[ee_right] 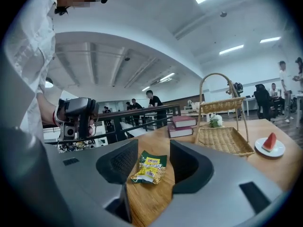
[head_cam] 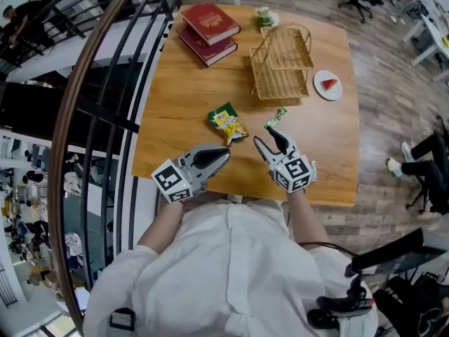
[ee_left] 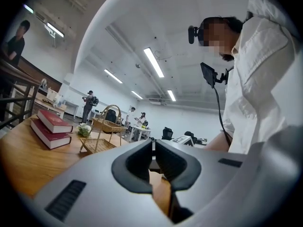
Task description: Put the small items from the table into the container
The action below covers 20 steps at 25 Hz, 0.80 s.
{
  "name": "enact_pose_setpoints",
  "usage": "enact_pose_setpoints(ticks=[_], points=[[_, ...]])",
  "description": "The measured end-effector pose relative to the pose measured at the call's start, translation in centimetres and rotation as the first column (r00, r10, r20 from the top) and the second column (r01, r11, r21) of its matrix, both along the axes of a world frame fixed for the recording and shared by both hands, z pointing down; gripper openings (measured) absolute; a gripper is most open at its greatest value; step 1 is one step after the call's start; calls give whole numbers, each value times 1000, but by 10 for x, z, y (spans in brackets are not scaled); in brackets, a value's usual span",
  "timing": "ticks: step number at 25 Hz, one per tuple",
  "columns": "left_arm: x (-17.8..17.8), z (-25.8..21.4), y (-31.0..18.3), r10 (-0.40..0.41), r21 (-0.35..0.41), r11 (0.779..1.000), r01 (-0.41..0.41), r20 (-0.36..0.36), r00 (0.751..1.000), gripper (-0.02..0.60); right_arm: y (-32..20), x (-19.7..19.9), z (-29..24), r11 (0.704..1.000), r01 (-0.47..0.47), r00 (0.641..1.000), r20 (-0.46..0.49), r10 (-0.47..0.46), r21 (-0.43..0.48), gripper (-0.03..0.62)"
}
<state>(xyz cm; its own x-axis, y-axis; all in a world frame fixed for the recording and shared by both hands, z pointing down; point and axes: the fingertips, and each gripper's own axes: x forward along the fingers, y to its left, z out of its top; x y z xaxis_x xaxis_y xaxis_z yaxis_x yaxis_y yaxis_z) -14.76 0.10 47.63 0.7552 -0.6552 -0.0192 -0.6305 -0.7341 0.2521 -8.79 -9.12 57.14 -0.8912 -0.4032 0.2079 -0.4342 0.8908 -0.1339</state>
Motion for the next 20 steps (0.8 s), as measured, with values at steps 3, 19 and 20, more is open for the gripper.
enact_pose_setpoints(ticks=[3, 19, 20], points=[[-10, 0, 4, -32, -3, 999, 32, 1, 999, 8, -1, -18, 9, 999, 31, 999, -13, -31, -15, 199], [-40, 2, 18, -136, -4, 991, 136, -14, 991, 8, 3, -82, 70, 991, 96, 975, -190, -111, -90, 324], [-41, 2, 18, -139, -4, 990, 139, -14, 990, 8, 2, -85, 75, 992, 91, 973, -203, -108, -92, 331]])
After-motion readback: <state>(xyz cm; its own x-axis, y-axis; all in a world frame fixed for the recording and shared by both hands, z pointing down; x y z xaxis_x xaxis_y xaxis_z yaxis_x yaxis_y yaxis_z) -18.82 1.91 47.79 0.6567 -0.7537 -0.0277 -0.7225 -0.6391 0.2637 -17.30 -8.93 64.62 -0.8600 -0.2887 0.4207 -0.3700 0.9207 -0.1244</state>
